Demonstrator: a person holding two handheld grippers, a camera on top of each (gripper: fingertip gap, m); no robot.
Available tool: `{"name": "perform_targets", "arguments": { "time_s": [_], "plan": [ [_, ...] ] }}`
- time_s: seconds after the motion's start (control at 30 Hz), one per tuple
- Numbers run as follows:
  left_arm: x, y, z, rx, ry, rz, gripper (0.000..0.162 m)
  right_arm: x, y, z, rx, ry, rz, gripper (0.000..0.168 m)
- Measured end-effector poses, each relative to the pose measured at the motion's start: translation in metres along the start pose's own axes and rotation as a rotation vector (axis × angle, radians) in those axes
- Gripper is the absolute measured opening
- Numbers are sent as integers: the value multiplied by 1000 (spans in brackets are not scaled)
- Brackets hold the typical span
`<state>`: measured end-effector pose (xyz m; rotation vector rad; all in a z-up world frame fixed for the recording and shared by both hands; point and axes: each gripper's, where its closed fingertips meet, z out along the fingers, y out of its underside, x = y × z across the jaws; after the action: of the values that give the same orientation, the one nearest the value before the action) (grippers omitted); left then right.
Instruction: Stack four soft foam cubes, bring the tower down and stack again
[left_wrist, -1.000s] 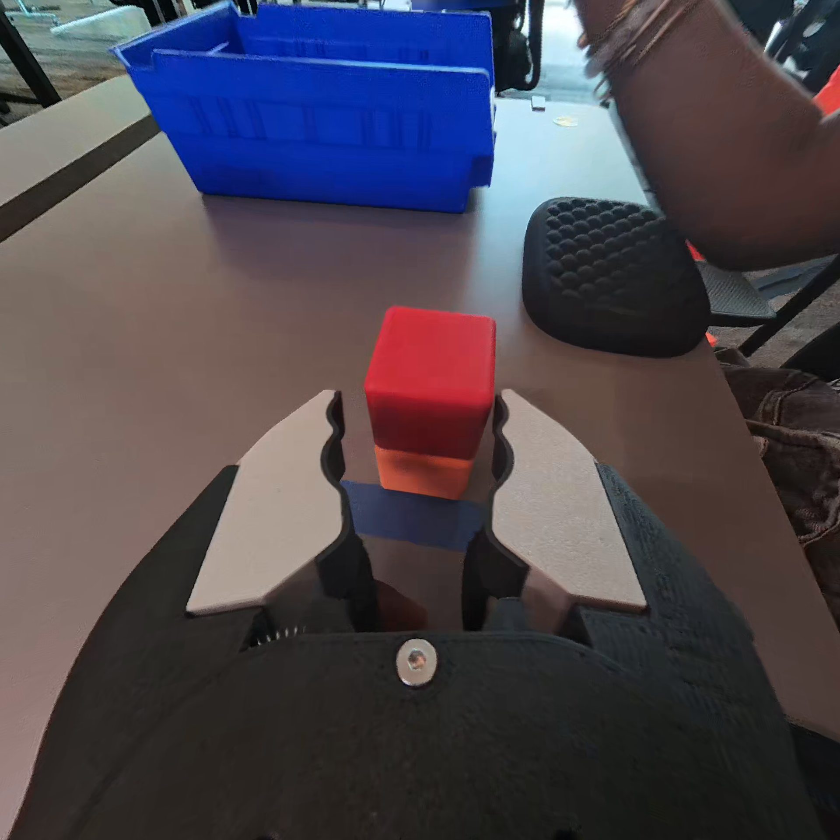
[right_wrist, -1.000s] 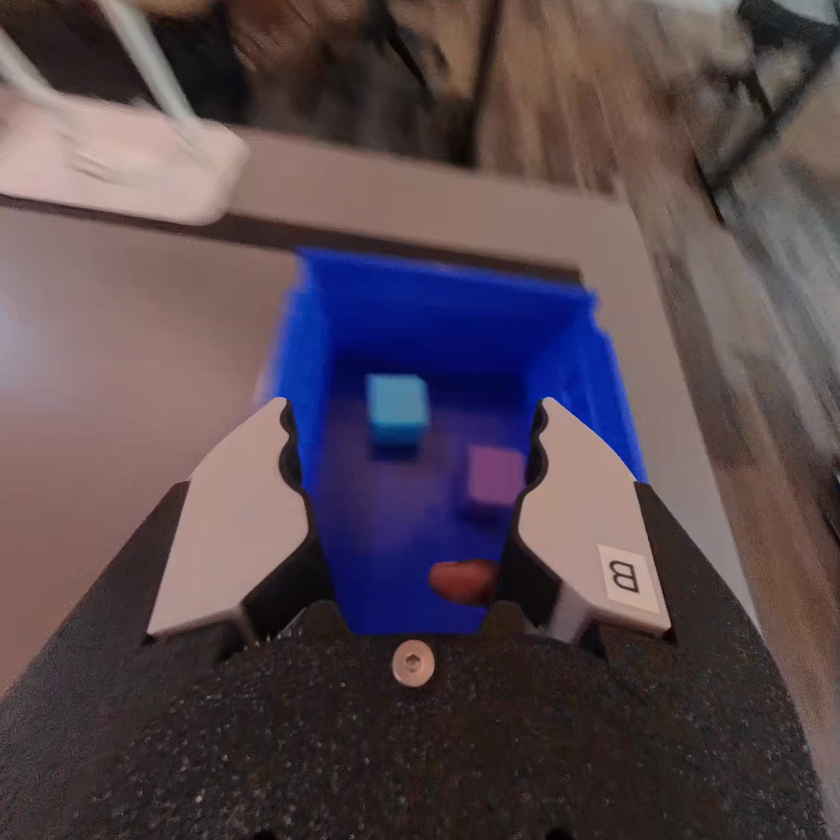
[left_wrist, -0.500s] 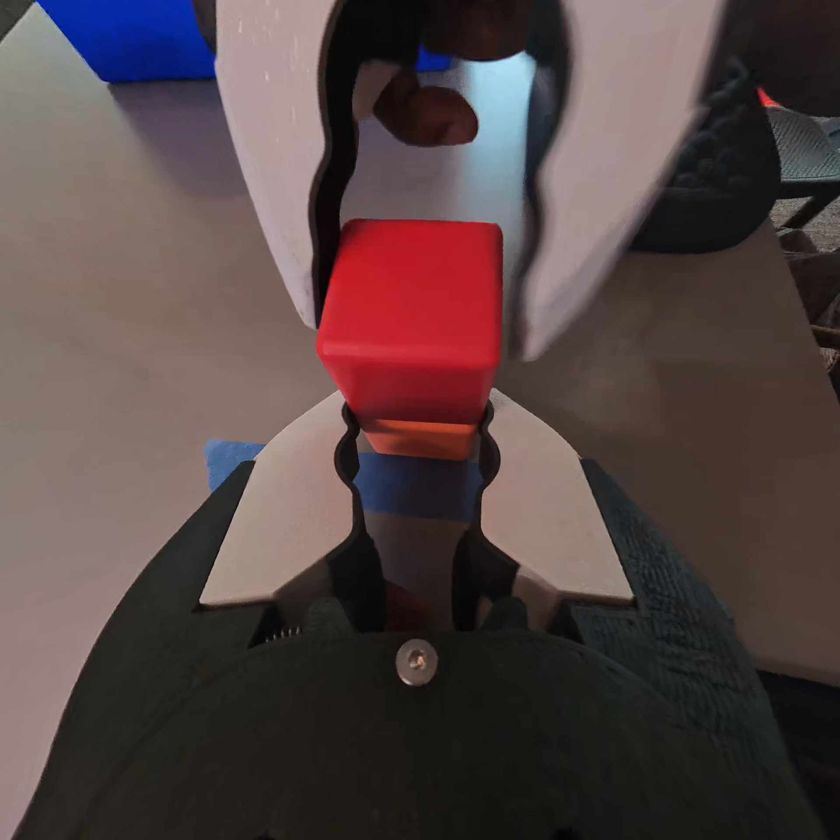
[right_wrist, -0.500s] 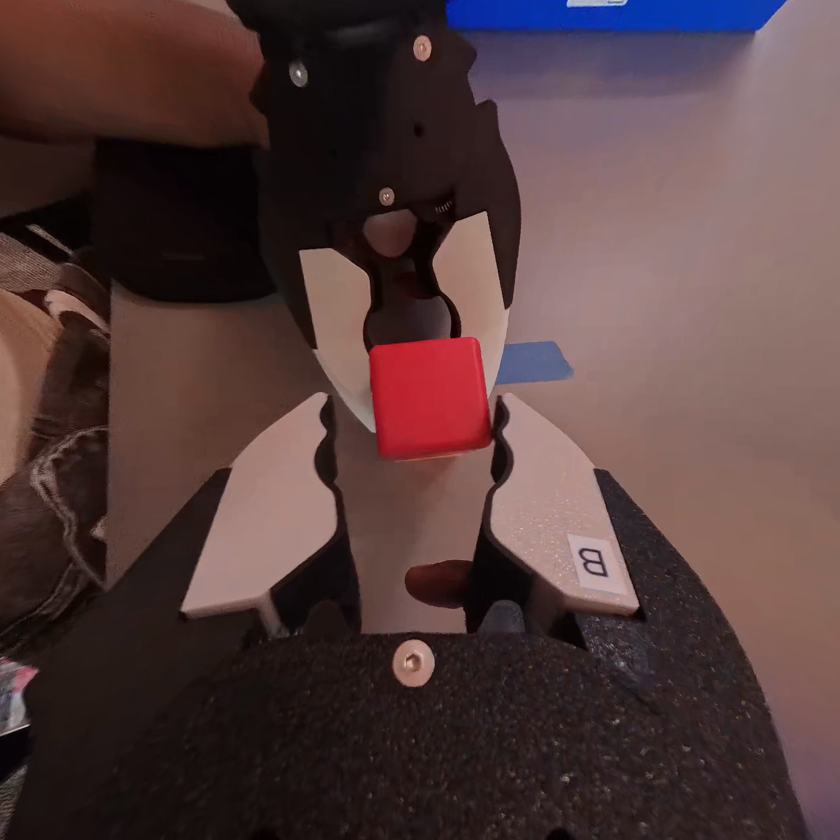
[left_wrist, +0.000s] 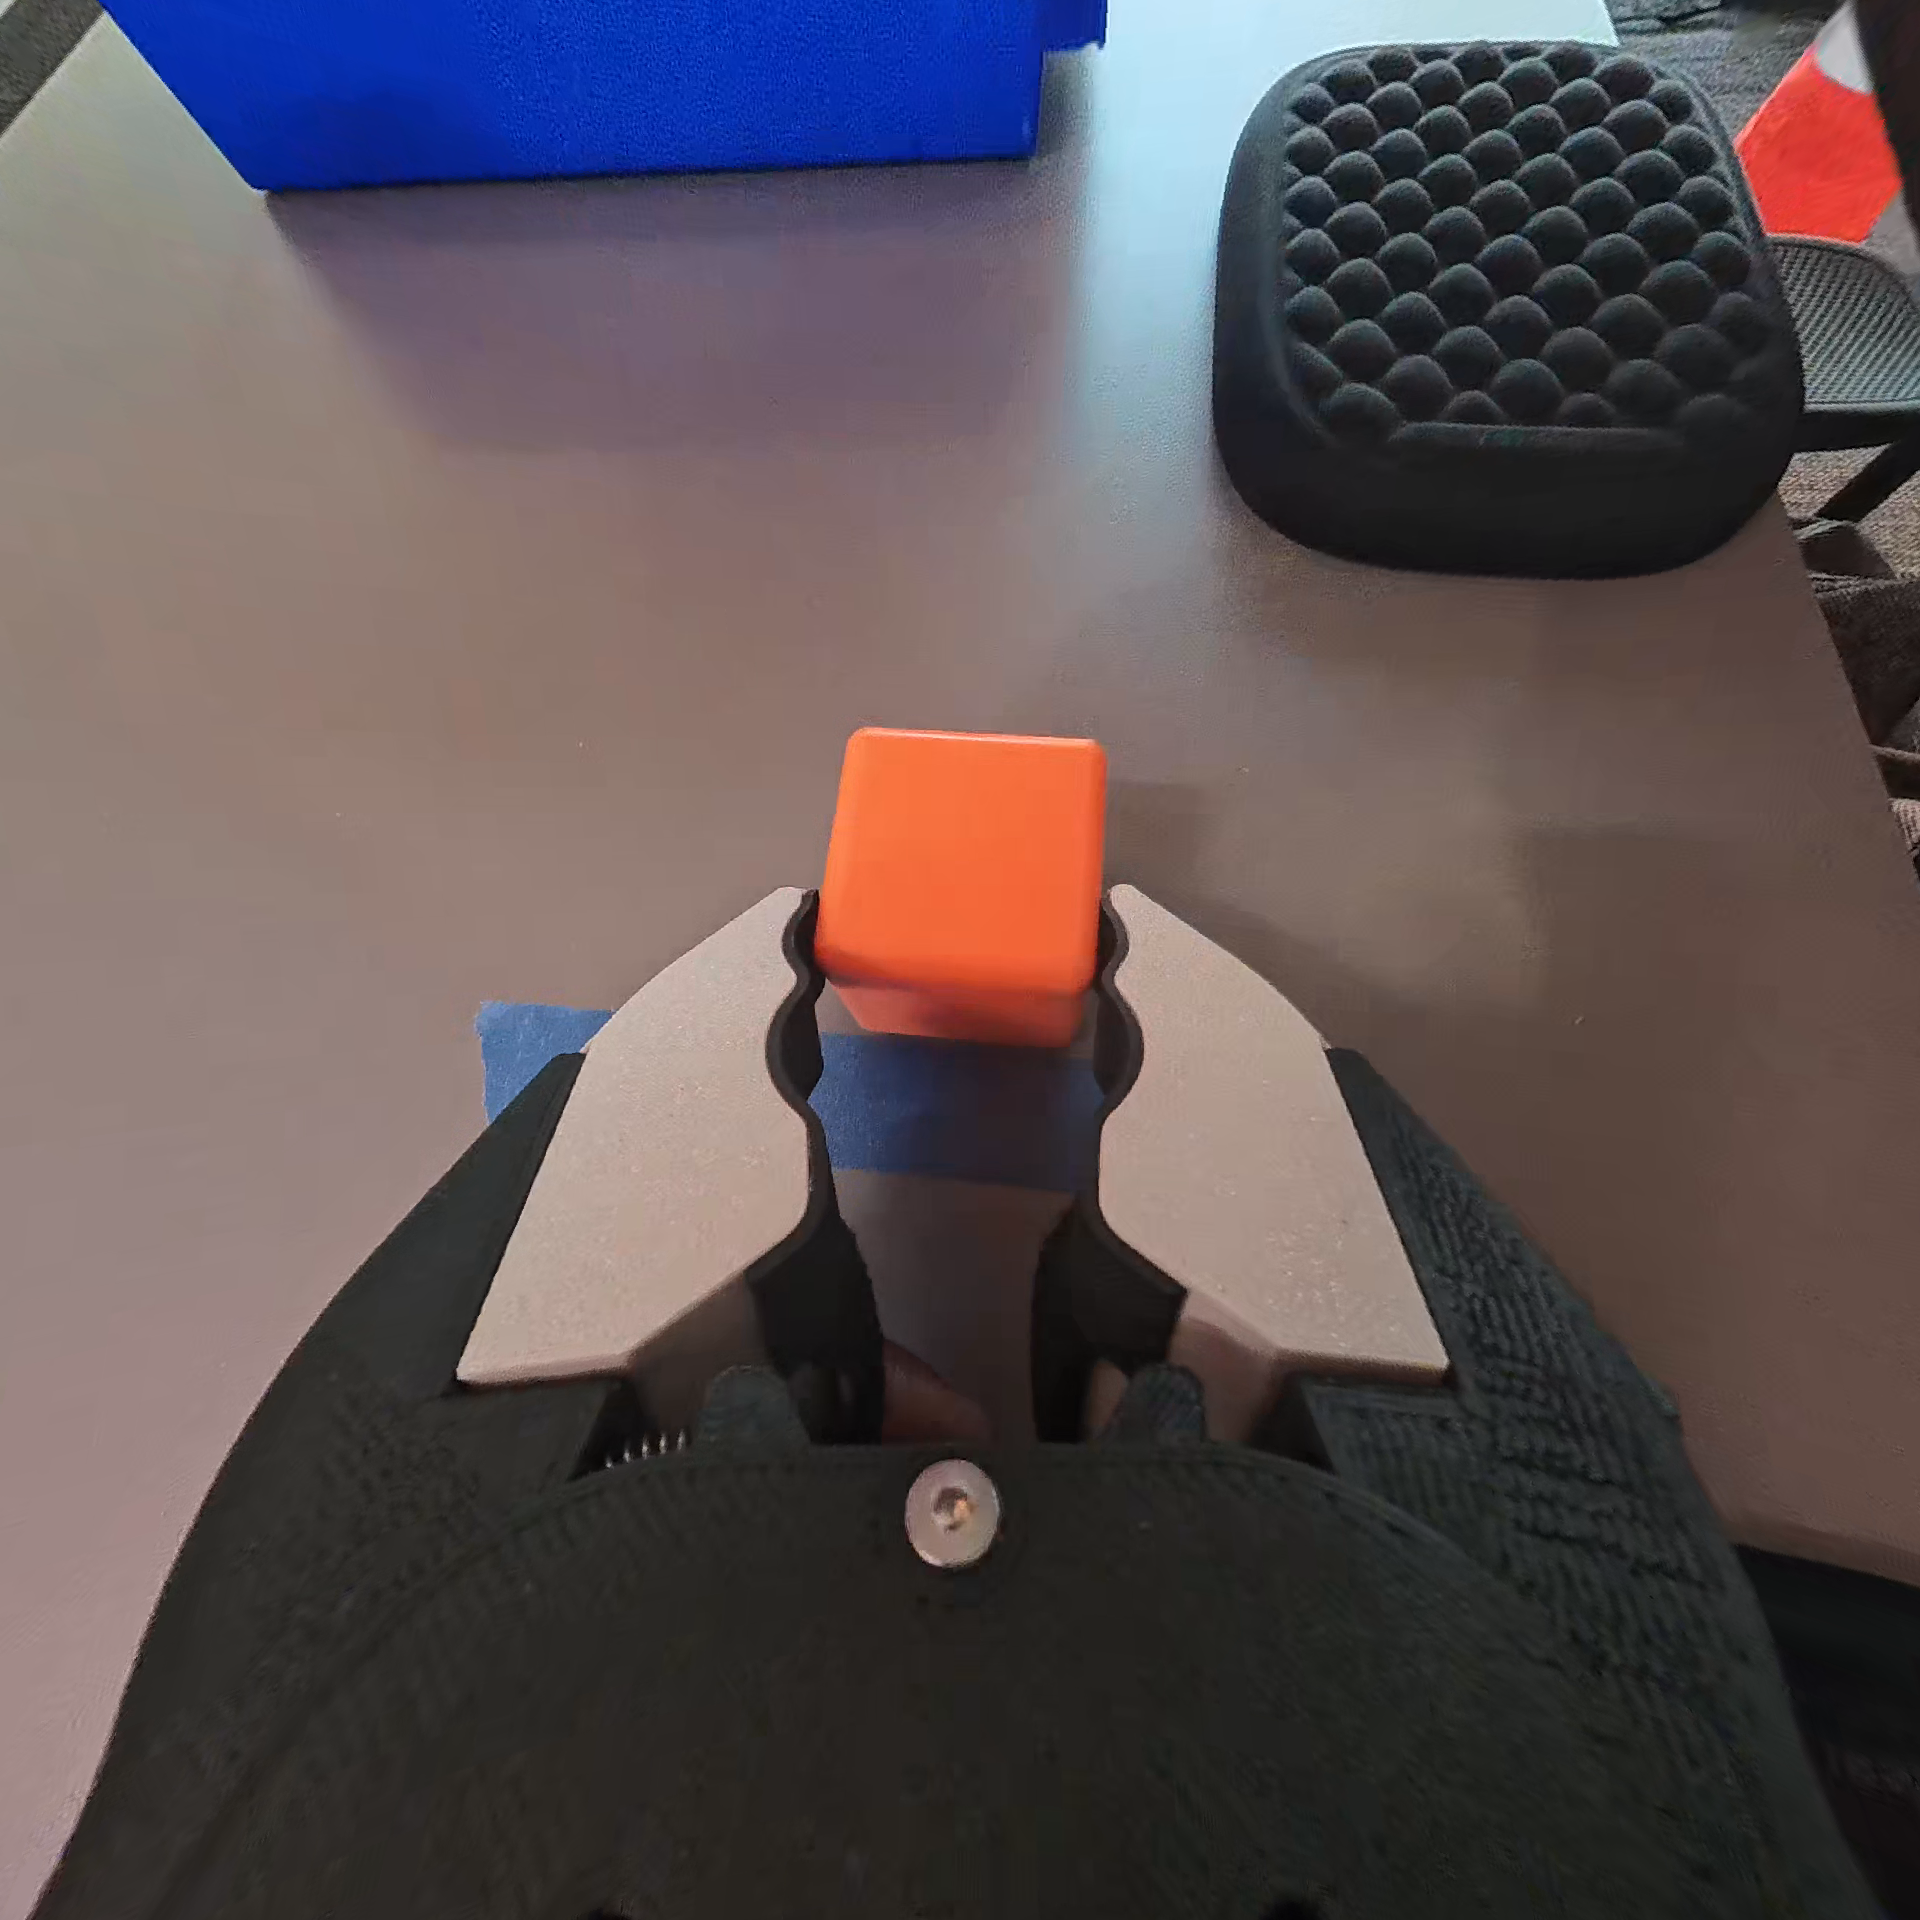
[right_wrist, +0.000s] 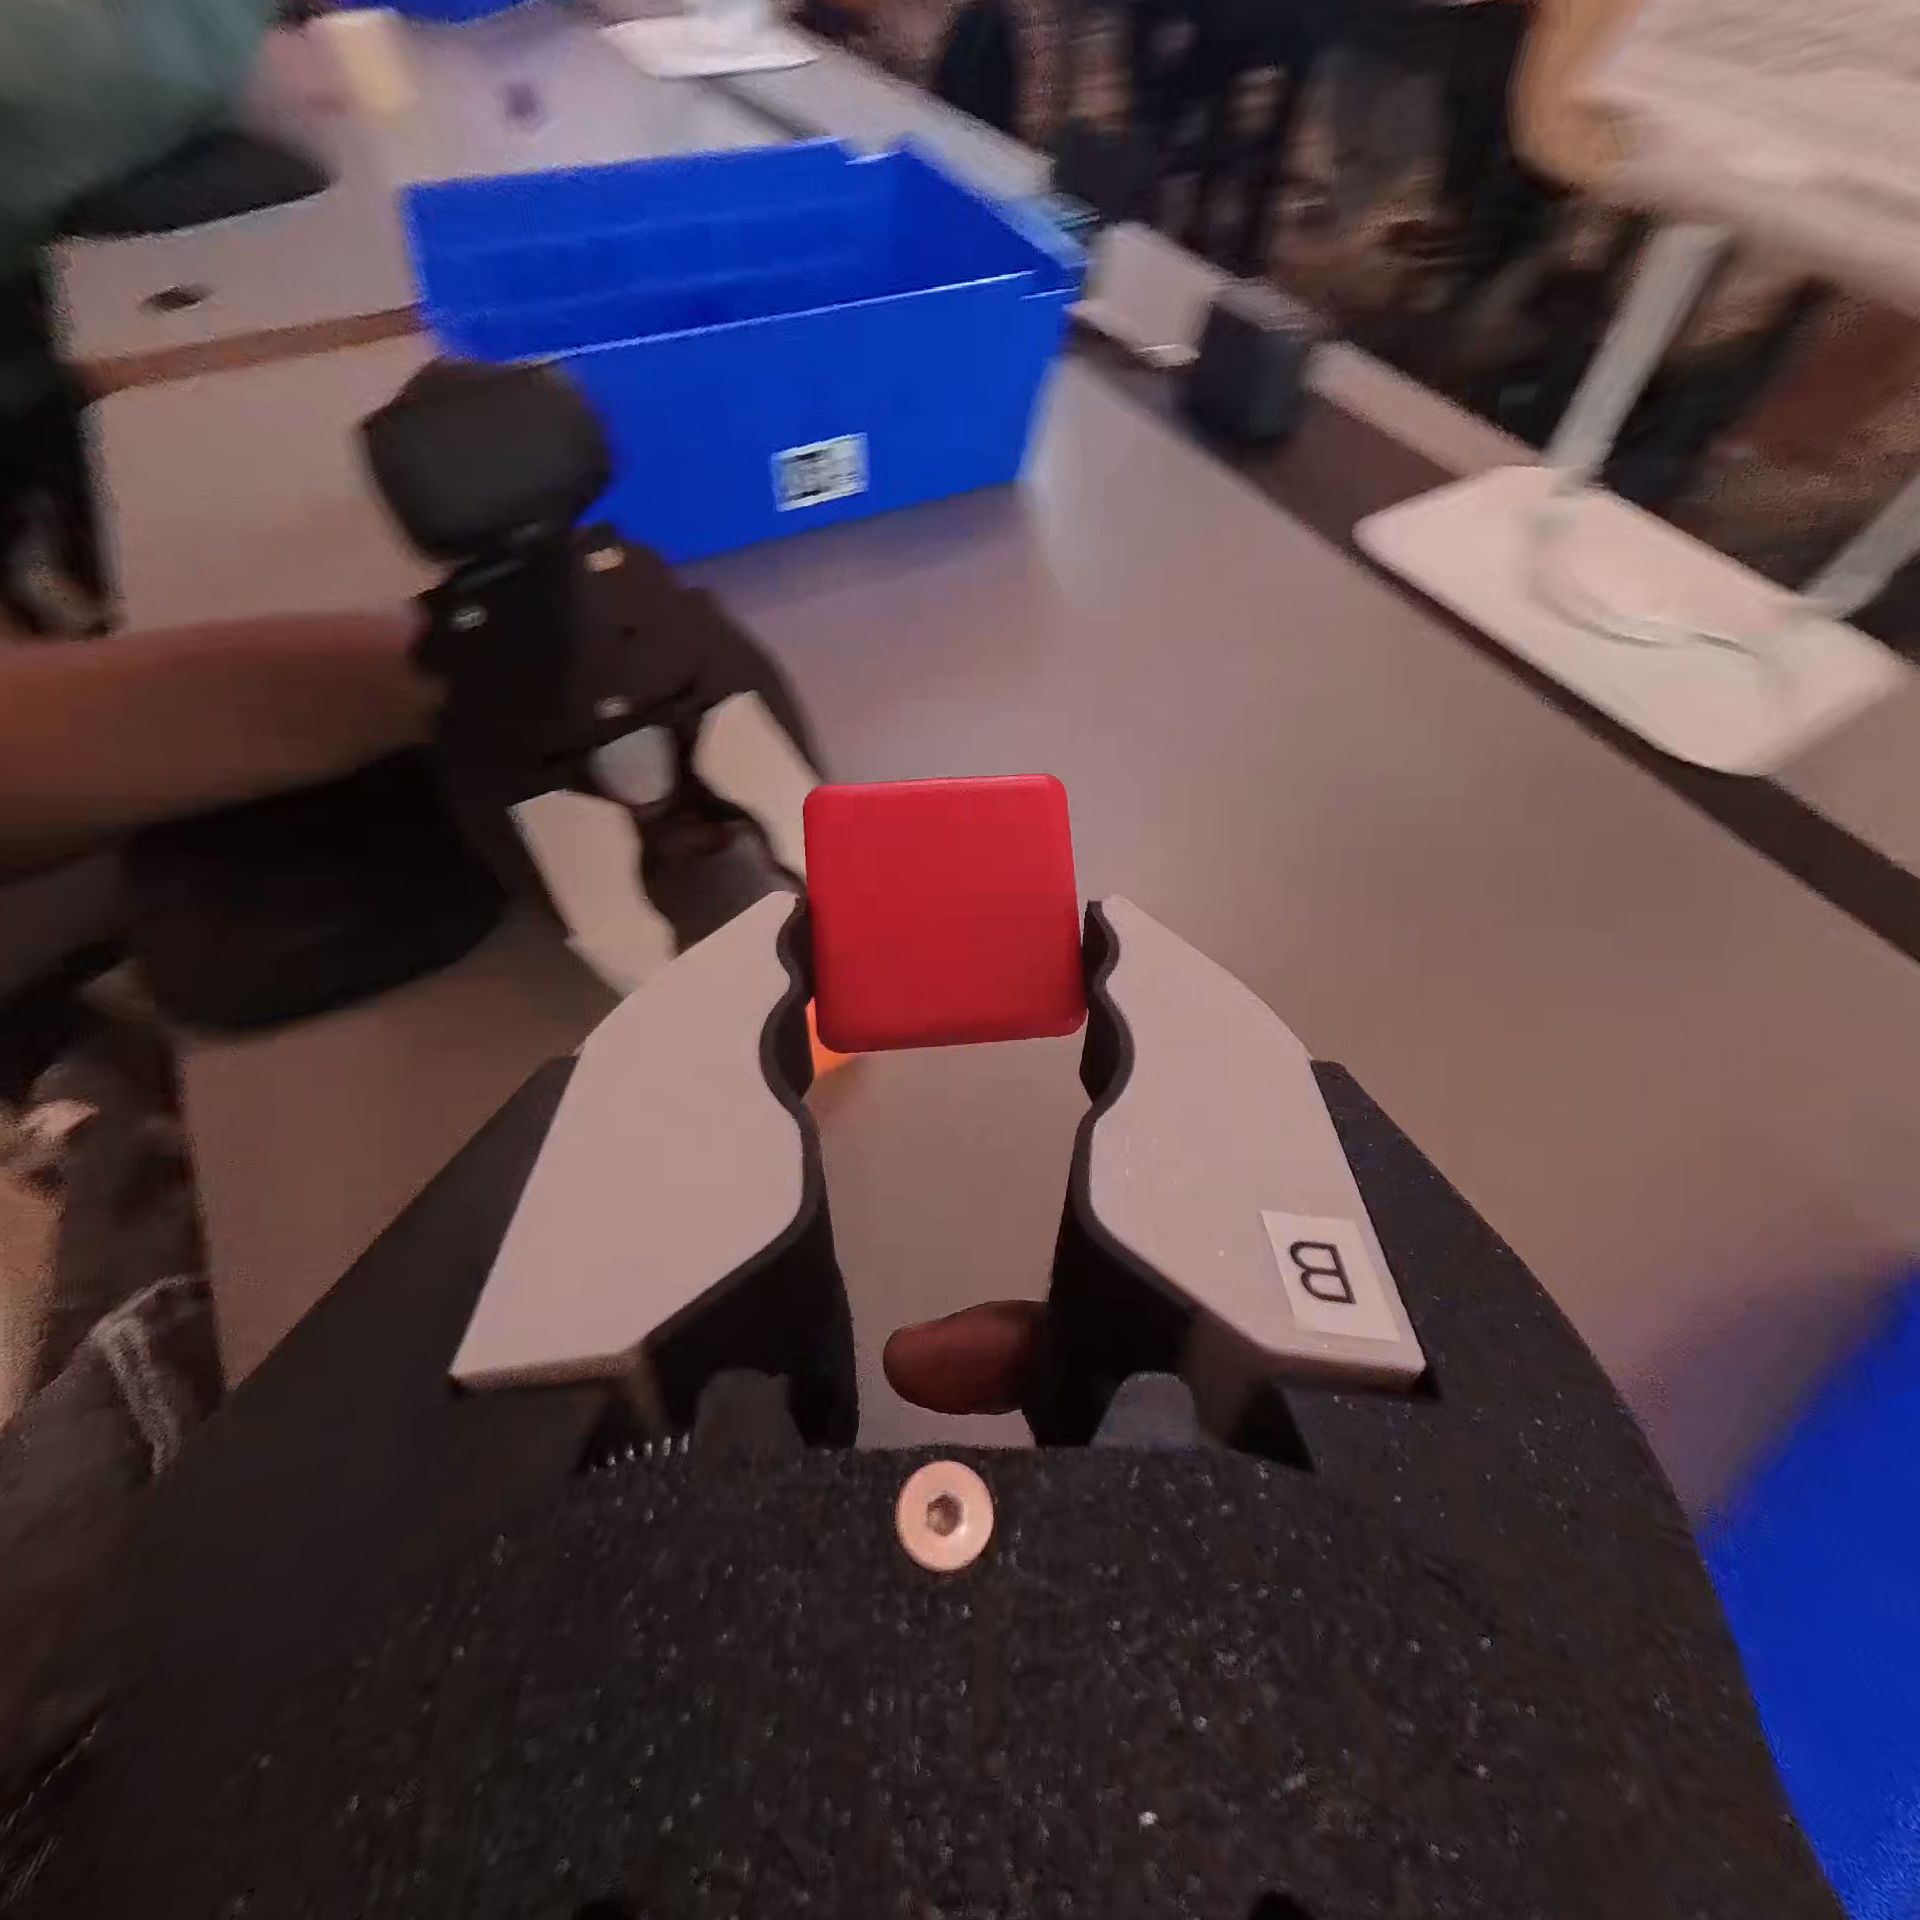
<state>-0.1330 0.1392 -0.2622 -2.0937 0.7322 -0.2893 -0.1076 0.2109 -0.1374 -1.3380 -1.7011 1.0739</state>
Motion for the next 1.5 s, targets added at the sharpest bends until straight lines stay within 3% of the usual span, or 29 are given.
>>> {"name": "perform_targets", "arguments": {
  "time_s": [0.17, 0.27, 0.53, 0.87, 0.97, 1.03, 1.17, 1.23, 1.33, 1.4, 1.5],
  "plan": [
    [1, 0, 1, -5, 2, 1, 50, 122, 22, -115, -56, 594, 264, 49],
    [3, -1, 1, -7, 10, 9, 50, 165, 67, -150, -223, 762, 405, 50],
    [3, -1, 1, -5, 15, 0, 50, 197, 145, -115, -543, 696, 533, 50],
    [3, -1, 2, -5, 12, -3, 50, 188, 184, -103, -731, 630, 588, 50],
    [2, -1, 2, -5, 10, -6, 50, 190, 182, -104, -711, 648, 581, 52],
    [2, -1, 2, -5, 9, -6, 50, 197, 169, -112, -664, 721, 562, 64],
    [2, -1, 2, -5, 9, -7, 50, 202, 88, -130, -384, 918, 354, 73],
    [2, -1, 2, -5, 9, -7, 50, 170, 29, -109, -179, 789, 189, 72],
    [2, -1, 2, -5, 11, -7, 50, 44, -21, -34, -42, 146, -53, 68],
    [2, -1, 2, -5, 11, -6, 50, -40, -10, 2, -102, -233, -146, 68],
    [2, -1, 1, -5, 11, -4, 50, -87, 44, 41, -337, -391, -286, 72]
  ]
}}
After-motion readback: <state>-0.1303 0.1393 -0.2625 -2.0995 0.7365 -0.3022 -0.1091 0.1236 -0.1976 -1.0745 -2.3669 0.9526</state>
